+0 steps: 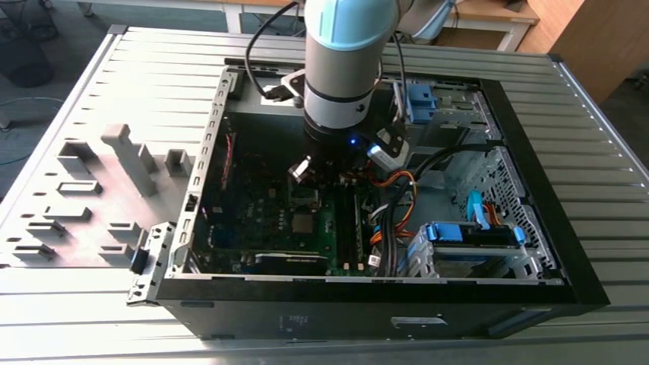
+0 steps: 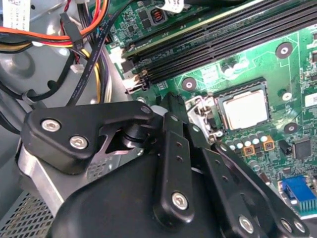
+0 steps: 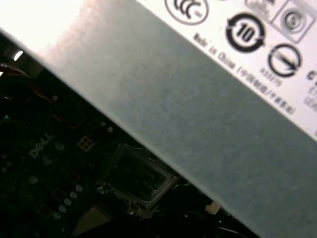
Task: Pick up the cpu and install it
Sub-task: 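Close the cpu cover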
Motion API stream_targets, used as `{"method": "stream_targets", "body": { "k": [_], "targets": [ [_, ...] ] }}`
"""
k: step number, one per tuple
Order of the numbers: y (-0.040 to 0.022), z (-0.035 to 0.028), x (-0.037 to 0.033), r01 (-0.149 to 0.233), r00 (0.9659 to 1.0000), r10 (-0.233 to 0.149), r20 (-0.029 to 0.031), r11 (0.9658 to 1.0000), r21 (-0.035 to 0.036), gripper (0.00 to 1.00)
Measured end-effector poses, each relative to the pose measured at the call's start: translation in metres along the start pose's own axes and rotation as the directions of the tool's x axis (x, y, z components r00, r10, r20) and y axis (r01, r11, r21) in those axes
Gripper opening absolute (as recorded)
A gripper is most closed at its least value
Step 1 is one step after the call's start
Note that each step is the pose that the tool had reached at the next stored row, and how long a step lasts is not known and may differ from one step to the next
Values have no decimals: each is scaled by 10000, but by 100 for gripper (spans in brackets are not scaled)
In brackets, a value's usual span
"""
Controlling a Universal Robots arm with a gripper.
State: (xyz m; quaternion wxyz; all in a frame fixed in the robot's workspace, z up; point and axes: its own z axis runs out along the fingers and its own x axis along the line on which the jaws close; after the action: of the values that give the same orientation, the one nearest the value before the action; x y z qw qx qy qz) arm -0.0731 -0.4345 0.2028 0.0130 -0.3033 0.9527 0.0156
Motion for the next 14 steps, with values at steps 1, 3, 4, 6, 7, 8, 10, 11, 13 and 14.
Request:
{"method": "stream_targets", "body": {
  "k": [1,3,4,6,7,8,10,11,13,14],
  "targets": [
    [-3,-5,3,2,10000,-2,0,10000,1,11],
    [-11,-14,8,5,10000,-5,-1,10000,1,11],
    [-16,-17,11,6,10000,-6,1,10000,0,11],
    [-30,-20,21,6,10000,-6,1,10000,1,11],
    [-37,-22,26,6,10000,-6,1,10000,0,11],
    [-45,-25,31,6,10000,-6,1,10000,0,11],
    [-60,-31,42,6,10000,-6,1,10000,1,11],
    [-68,-35,47,7,10000,-7,0,10000,1,11],
    [-84,-42,59,6,10000,-6,0,10000,1,11],
    [-92,-45,64,7,10000,-7,0,10000,1,11]
  ]
}}
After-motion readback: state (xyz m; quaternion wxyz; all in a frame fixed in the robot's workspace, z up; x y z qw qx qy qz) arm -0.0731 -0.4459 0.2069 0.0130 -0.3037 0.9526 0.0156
